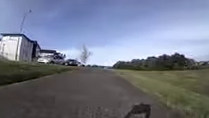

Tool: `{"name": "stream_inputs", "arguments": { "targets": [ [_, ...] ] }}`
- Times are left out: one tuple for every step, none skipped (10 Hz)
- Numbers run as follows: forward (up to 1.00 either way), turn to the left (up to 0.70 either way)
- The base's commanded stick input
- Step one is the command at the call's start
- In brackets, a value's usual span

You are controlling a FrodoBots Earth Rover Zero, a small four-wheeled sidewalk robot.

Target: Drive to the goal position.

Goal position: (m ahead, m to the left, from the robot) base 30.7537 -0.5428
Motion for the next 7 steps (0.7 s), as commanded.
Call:
{"name": "stream_inputs", "arguments": {
  "targets": [
    [1.00,0.00],
    [1.00,0.00],
    [1.00,0.00],
    [1.00,0.18],
    [1.00,0.27],
    [1.00,0.27],
    [1.00,0.27]
  ]
}}
